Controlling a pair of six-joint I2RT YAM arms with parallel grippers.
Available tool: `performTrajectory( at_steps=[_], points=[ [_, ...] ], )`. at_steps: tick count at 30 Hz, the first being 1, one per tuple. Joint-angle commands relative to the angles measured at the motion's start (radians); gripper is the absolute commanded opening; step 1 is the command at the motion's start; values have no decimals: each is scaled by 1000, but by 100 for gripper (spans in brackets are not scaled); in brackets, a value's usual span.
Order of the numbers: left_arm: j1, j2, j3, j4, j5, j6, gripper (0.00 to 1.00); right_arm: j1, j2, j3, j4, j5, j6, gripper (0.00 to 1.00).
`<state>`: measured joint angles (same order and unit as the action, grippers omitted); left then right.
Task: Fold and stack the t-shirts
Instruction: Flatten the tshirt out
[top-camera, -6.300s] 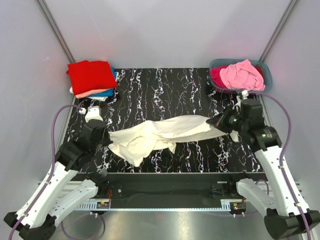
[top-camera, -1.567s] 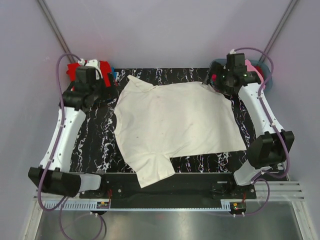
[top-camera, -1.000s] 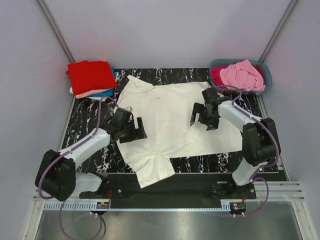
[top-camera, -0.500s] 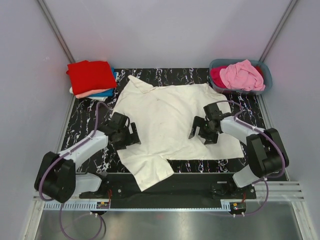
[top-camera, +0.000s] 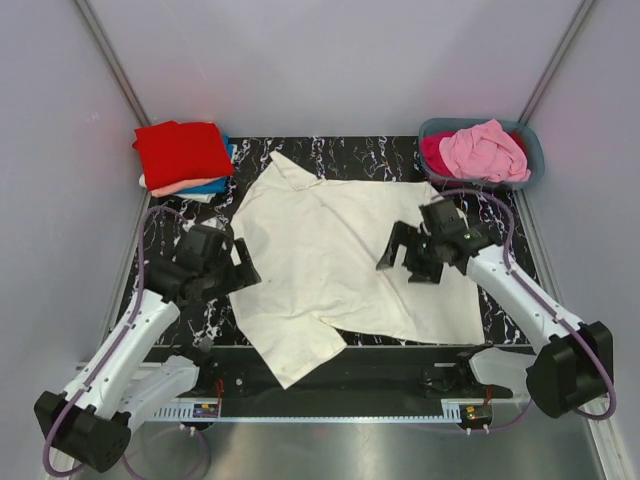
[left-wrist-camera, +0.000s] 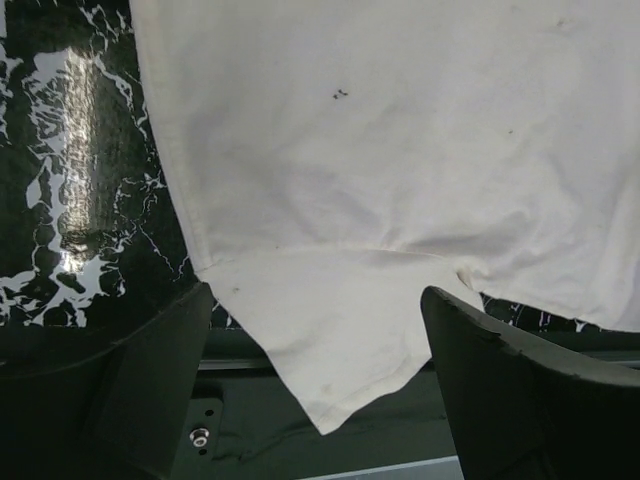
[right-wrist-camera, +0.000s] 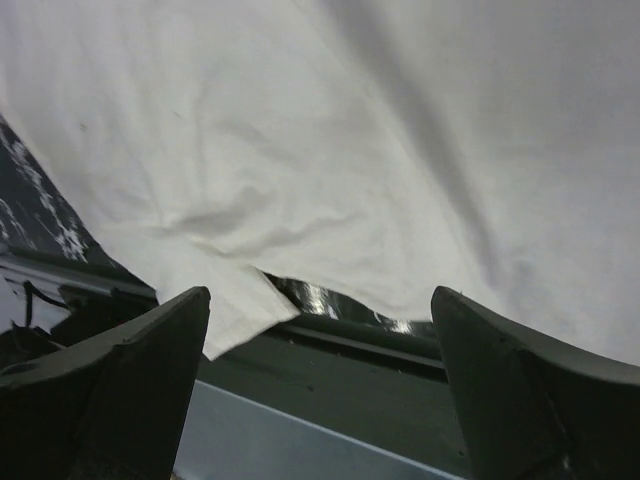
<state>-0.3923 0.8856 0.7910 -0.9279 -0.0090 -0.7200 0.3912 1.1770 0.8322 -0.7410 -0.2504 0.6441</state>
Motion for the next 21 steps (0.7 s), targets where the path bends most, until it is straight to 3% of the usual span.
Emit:
performTrajectory(
  at_steps=[1, 6, 8, 10, 12, 14, 18, 21],
  points=[
    [4, -21, 146, -14, -72, 86, 91, 8, 70, 273, -44, 83, -95, 100],
    [4, 33, 163, 89, -62, 205, 86, 26, 388, 701, -81, 94, -205, 99],
    [4, 53, 119, 208, -11, 200, 78, 50, 535, 857, -40, 83, -253, 95],
    [4, 58, -5, 323, 29, 141, 71, 75, 643, 970, -6, 66, -285, 90],
    [4, 59, -100, 512, 87, 97, 60, 86, 813, 1145, 6, 27, -290, 76],
    [4, 76, -212, 683, 122, 53, 57, 112, 992, 1275, 6, 20, -288, 73],
    [4, 179, -306, 875, 138, 45, 56, 155, 1318, 1768, -78, 76, -311, 73],
    [4, 235, -375, 992, 144, 16, 50, 172, 1472, 1918, -51, 66, -299, 67]
  ],
)
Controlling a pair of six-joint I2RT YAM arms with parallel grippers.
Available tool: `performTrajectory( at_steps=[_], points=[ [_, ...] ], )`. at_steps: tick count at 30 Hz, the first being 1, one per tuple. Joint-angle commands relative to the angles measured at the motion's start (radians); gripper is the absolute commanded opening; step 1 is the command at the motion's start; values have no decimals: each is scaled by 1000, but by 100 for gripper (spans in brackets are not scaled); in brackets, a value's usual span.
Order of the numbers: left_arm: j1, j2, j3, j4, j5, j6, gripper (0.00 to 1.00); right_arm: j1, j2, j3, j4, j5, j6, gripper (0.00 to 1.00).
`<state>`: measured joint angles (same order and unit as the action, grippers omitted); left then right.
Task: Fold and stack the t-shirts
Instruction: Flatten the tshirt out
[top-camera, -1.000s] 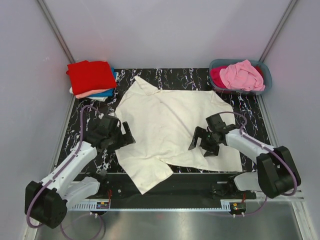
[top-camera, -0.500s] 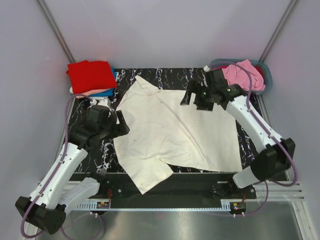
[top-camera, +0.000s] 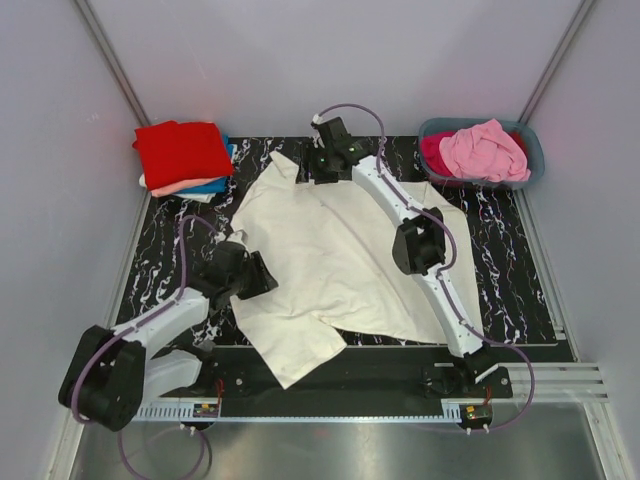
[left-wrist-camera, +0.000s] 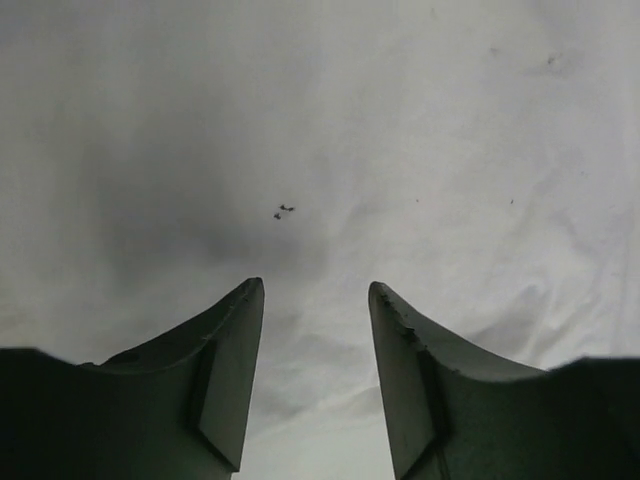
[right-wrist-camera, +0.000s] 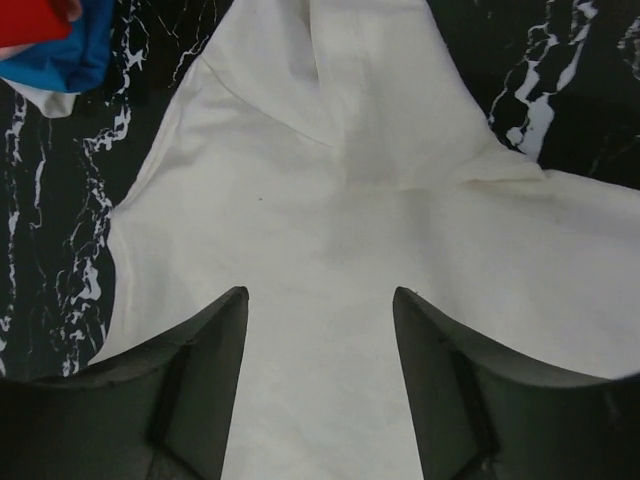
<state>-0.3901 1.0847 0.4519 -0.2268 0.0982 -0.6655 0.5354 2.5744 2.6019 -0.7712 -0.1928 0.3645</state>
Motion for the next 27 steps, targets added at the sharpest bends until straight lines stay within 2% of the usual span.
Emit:
performTrajectory(
  at_steps=[1, 2, 3, 4, 5, 7, 11, 15, 27],
  points=[
    [2, 46, -60, 325, 47, -66, 49, 32, 78, 118, 75, -6, 2, 65],
    [2, 52, -121, 399, 51, -78, 47, 32, 54, 69, 140, -29, 19, 63],
    [2, 63, -145, 432, 49, -86, 43, 38, 38, -51, 209, -42, 39, 58],
    [2, 67, -171, 458, 35, -100, 42, 41, 24, -99, 324, -46, 72, 58],
    [2, 73, -191, 487, 28, -106, 41, 46, 26, -121, 340, -8, 82, 60],
    [7, 77, -197, 488, 31, -102, 41, 55, 59, -65, 325, 12, 83, 66],
    [5, 66, -223, 523, 23, -115, 42, 55, 164, 69, 297, 26, 86, 69],
    [5, 78, -231, 538, 23, -118, 42, 55, 171, 31, 352, 50, 94, 70],
    [5, 104, -234, 560, 20, -123, 41, 63, 230, 60, 317, 213, 33, 66]
  ],
)
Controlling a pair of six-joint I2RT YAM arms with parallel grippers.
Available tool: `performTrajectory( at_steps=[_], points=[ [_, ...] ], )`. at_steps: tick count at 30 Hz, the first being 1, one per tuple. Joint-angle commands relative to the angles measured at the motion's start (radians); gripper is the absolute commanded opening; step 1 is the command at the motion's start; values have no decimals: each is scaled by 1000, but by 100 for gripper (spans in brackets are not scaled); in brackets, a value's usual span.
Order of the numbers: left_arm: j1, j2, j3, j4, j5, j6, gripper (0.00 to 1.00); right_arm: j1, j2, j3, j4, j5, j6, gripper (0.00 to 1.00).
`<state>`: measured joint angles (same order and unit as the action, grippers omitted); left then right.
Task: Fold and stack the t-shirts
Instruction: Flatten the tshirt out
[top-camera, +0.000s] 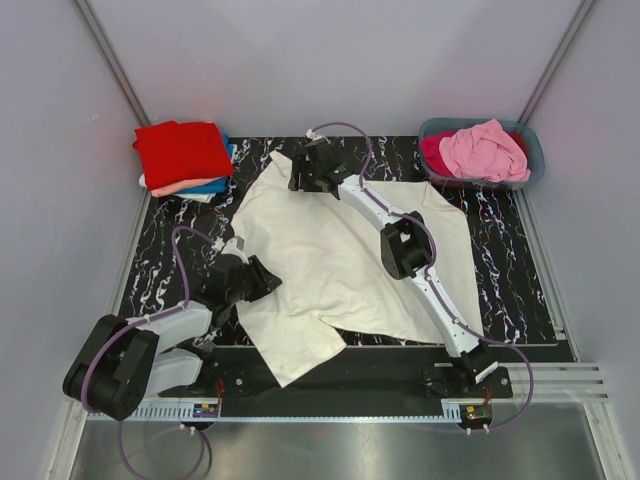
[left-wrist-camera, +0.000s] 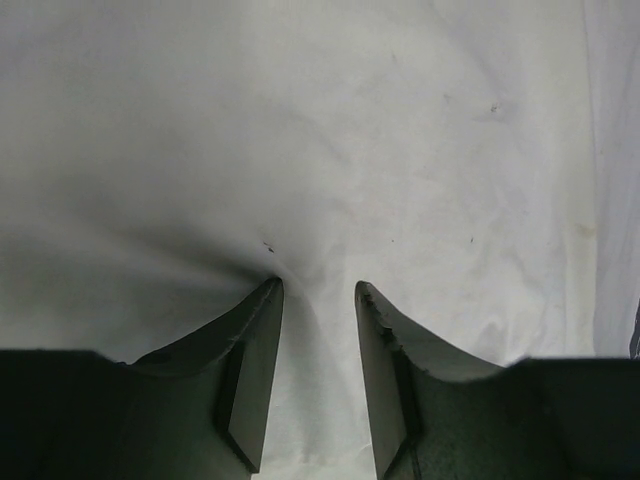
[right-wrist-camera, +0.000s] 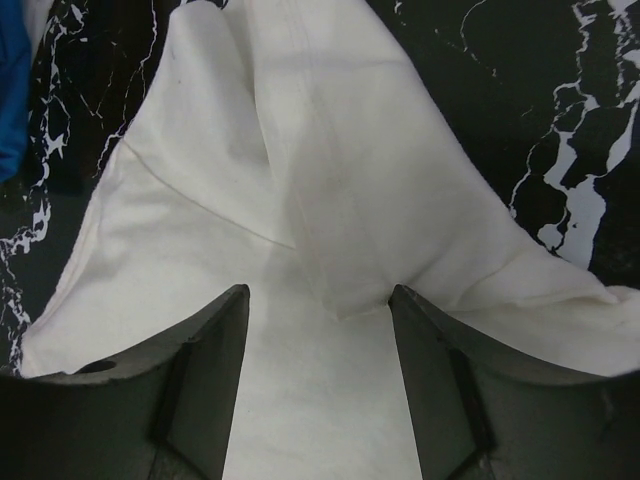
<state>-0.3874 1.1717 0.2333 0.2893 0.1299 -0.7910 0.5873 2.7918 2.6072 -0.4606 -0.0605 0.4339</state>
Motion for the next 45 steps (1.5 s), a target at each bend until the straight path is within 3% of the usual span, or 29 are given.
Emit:
performTrajectory(
  at_steps=[1, 5, 8, 11, 19, 26, 30, 31, 34, 45],
  points=[
    [2, 19, -12, 45, -12, 1, 41, 9, 15, 56, 5, 85, -38, 65],
    [2, 25, -12, 47, -12, 1, 41, 20, 29, 65, -4, 135, -55, 57],
    [2, 26, -12, 48, -12, -1, 41, 22, 23, 57, 5, 145, -54, 42],
    [2, 32, -11, 50, -9, -1, 40, 22, 26, 59, 8, 145, -53, 37],
    [2, 42, -6, 56, -9, -1, 41, 32, 29, 77, -22, 168, -81, 38],
    [2, 51, -3, 57, -9, -1, 40, 46, 46, 125, -107, 203, -80, 30],
    [2, 55, -2, 59, -7, -1, 40, 46, 55, 139, -142, 199, -70, 16],
    [2, 57, 0, 59, -7, -1, 40, 46, 54, 133, -141, 202, -69, 8],
    [1, 62, 1, 60, -7, 1, 40, 46, 49, 129, -136, 200, -72, 0],
    [2, 63, -5, 79, -10, 3, 40, 10, -86, -6, 78, 356, -152, 0]
  ],
)
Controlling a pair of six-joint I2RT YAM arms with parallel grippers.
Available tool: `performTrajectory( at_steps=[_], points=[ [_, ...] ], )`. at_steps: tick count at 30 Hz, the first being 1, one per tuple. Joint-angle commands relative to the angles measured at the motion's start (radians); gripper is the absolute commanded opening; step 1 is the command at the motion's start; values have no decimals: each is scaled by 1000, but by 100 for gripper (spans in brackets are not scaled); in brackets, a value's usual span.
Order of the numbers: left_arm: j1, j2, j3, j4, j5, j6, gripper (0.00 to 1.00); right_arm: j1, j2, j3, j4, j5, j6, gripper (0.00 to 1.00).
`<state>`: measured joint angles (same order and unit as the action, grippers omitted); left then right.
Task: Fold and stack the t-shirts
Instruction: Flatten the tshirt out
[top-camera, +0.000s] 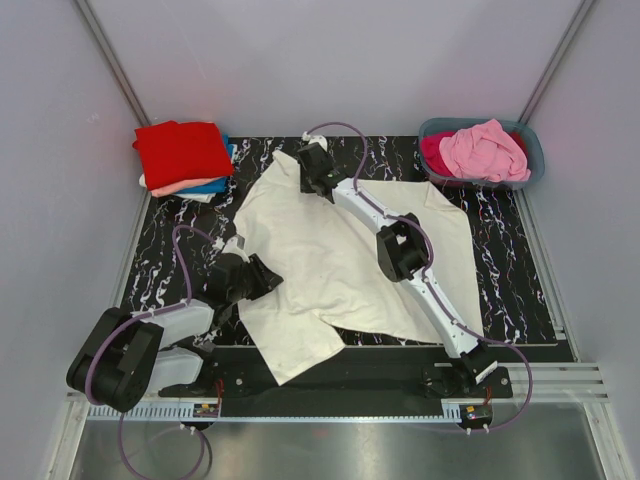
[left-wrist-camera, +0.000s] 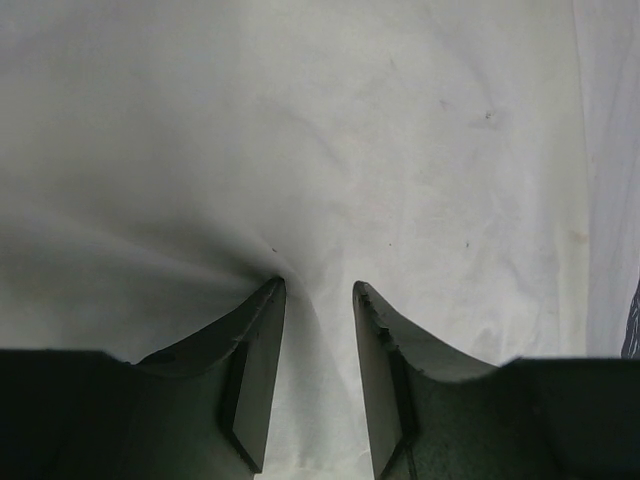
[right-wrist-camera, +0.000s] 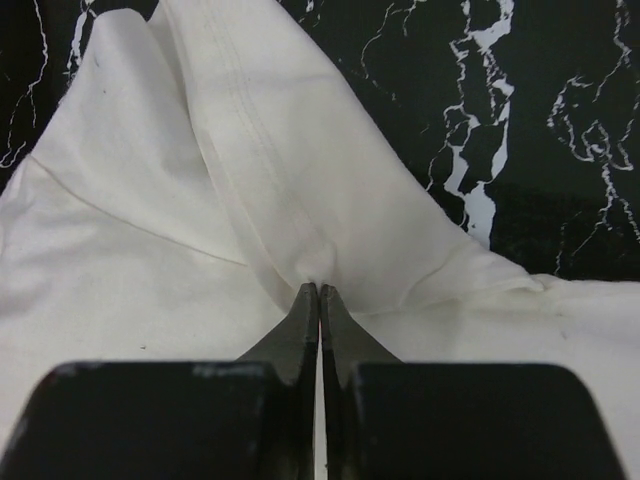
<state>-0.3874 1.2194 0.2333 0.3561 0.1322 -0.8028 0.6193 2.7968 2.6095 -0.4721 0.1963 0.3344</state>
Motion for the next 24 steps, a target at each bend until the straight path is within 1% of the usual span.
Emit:
performTrajectory(
  at_steps=[1, 5, 6, 12, 13, 14, 15, 16, 17, 21, 23, 24],
  points=[
    [2, 19, -5, 14, -13, 14, 40, -35, -85, 13, 98, 113, -61, 0],
    [2, 31, -3, 20, -11, 14, 40, -98, -56, 57, 176, 108, -71, 0],
    [2, 32, -2, 23, -11, 14, 40, -127, -51, 63, 196, 98, -63, 0],
    [2, 43, 4, 24, -13, 16, 40, -213, -20, 78, 331, 60, 11, 1],
    [2, 46, 6, 24, -14, 16, 40, -236, 2, 99, 337, 40, 23, 6],
    [2, 46, 6, 26, -17, 16, 40, -243, 13, 110, 340, 34, 43, 44],
    [1, 49, 8, 27, -19, 17, 40, -253, 24, 119, 339, 28, 52, 66],
    [2, 57, 9, 29, -19, 19, 40, -260, 30, 116, 339, 14, 61, 81],
    [2, 61, 12, 29, -19, 19, 40, -265, 27, 110, 343, 6, 67, 99],
    [2, 68, 17, 24, -22, 22, 39, -270, -35, 51, 363, -24, 31, 100],
    [2, 62, 11, 24, -26, 19, 39, -270, -111, 5, 357, -34, 14, 100],
    [1, 57, 12, 21, -31, 19, 39, -270, -179, -15, 349, -37, 8, 100]
  ],
)
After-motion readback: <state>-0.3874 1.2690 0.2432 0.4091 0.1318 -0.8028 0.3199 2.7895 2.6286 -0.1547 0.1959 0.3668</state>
